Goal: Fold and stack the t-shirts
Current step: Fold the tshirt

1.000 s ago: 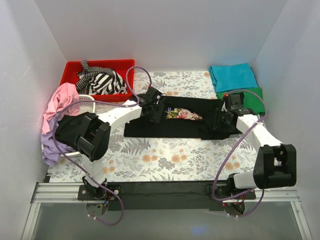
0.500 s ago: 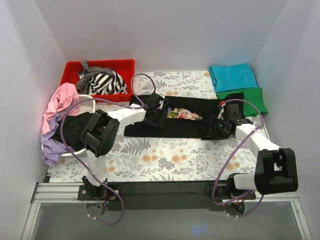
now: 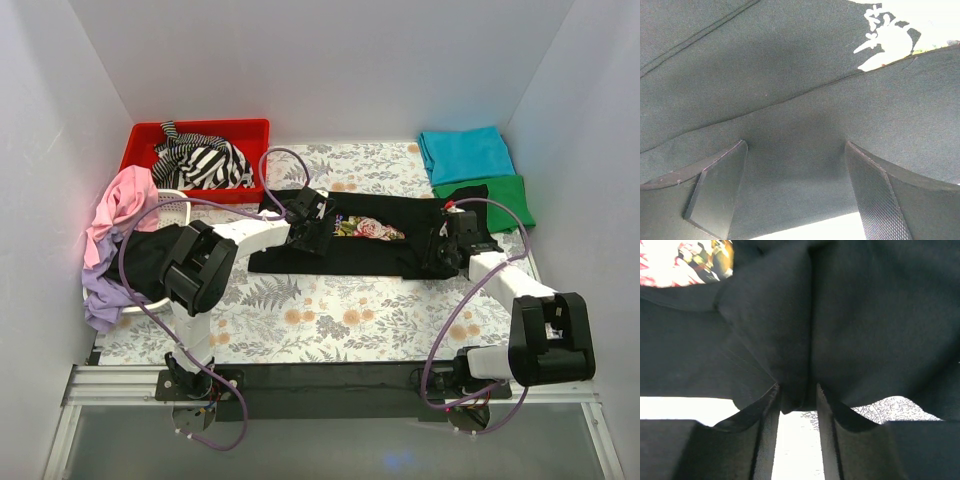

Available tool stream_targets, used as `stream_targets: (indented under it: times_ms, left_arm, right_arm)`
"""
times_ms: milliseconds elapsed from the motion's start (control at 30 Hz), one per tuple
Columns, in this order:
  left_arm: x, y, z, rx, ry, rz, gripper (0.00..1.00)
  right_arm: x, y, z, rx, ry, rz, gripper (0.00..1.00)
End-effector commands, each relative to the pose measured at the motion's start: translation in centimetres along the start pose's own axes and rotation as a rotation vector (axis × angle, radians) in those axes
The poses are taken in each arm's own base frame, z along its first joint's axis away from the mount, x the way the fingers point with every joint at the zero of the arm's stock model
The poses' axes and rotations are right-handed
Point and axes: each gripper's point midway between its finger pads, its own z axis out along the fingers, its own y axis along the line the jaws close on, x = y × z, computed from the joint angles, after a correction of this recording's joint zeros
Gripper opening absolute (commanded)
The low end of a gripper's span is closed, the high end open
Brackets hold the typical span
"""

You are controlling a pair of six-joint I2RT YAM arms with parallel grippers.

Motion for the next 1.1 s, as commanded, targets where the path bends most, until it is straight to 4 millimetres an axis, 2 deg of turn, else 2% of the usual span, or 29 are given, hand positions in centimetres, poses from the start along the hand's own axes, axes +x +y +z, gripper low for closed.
stream_targets:
  times_ms: [0, 100, 133, 167, 200, 233, 267, 333, 367, 400, 467, 500, 567, 600, 633, 700, 733, 767, 800, 833, 867, 967, 1067]
  left_arm:
    - [0.9, 0.2, -0.4, -0.003, 0.014, -0.015, 0.78]
    - [0.9, 0.4, -0.4, -0.009, 0.014, -0.013, 0.79]
    - [1.0, 0.4, -0.3, -0.010, 0.015, -0.008, 0.79]
    - [1.1, 0.4, -0.3, -0.011, 0.018, -0.006, 0.79]
    - [1.1, 0.6, -0.2, -0.020, 0.022, 0.001, 0.78]
    - [1.1, 0.7, -0.2, -0.023, 0.021, 0.000, 0.79]
    - [1.3, 0.7, -0.2, -0.025, 0.023, 0.003, 0.79]
    - [1.4, 0.9, -0.1, -0.032, 0.027, 0.011, 0.79]
    - [1.4, 1.0, -0.1, -0.035, 0.028, 0.012, 0.79]
    - [1.5, 1.1, -0.1, -0.038, 0.031, 0.023, 0.78]
    - [1.5, 1.4, 0.0, -0.049, 0.034, 0.035, 0.78]
    - [1.6, 1.5, -0.1, -0.061, 0.039, 0.041, 0.78]
    - [1.6, 1.8, 0.0, -0.071, 0.044, 0.067, 0.78]
    - [1.9, 1.9, 0.0, -0.075, 0.059, 0.074, 0.78]
    - [1.8, 1.9, 0.0, -0.073, 0.060, 0.080, 0.79]
    - [2.0, 1.5, 0.0, -0.048, 0.070, 0.094, 0.78]
    - [2.2, 1.5, 0.0, -0.043, 0.076, 0.098, 0.78]
    - [2.4, 1.5, 0.2, -0.042, 0.084, 0.099, 0.78]
    - [2.6, 1.4, 0.2, -0.039, 0.091, 0.099, 0.78]
    - [2.7, 1.4, 0.2, -0.039, 0.096, 0.101, 0.78]
    - [2.9, 1.4, 0.2, -0.032, 0.102, 0.105, 0.78]
    - [3.5, 1.7, 0.4, -0.043, 0.117, 0.110, 0.78]
    - [3.8, 1.8, 0.7, -0.053, 0.128, 0.113, 0.78]
  right_arm:
    - [-0.4, -0.2, 0.9, 0.008, -0.041, 0.017, 0.39]
    - [0.3, -0.1, 1.2, 0.002, -0.016, 0.023, 0.32]
    - [0.4, -0.2, 1.2, 0.003, -0.013, 0.026, 0.24]
    - [0.1, 0.0, 0.9, -0.002, -0.024, 0.023, 0.05]
    - [0.0, 0.1, 0.7, -0.004, -0.028, 0.024, 0.01]
    - [-0.4, 0.2, 0.3, -0.007, -0.040, 0.022, 0.01]
    - [-1.6, 0.6, -0.6, -0.020, -0.078, 0.012, 0.01]
    - [-2.5, 0.2, -1.9, 0.020, -0.094, 0.004, 0.01]
    - [-4.7, 0.5, -3.1, 0.022, -0.150, -0.018, 0.01]
    - [-4.7, 0.2, -3.7, 0.046, -0.130, -0.027, 0.01]
    - [-7.7, 0.2, -5.1, 0.088, -0.167, -0.052, 0.01]
    - [-8.4, 0.1, -5.5, 0.109, -0.163, -0.075, 0.01]
    - [-8.3, -1.4, -5.6, 0.203, -0.094, -0.089, 0.01]
    - [-10.1, -1.2, -6.3, 0.218, -0.119, -0.096, 0.01]
    - [-10.3, -1.7, -6.3, 0.254, -0.106, -0.114, 0.01]
    - [-11.4, -2.0, -5.1, 0.288, -0.066, -0.151, 0.01]
    - [-12.4, -1.8, -5.6, 0.289, -0.089, -0.161, 0.01]
    - [-12.2, -2.0, -4.2, 0.300, -0.041, -0.177, 0.01]
    - [-12.5, -2.0, -3.7, 0.308, -0.024, -0.188, 0.01]
    - [-14.0, -1.8, -3.6, 0.317, -0.040, -0.197, 0.01]
    - [-13.8, -2.0, -1.9, 0.325, -0.004, -0.211, 0.01]
    - [-15.5, -2.0, 0.5, 0.342, 0.011, -0.227, 0.07]
    - [-16.5, -1.6, 2.9, 0.333, 0.026, -0.235, 0.07]
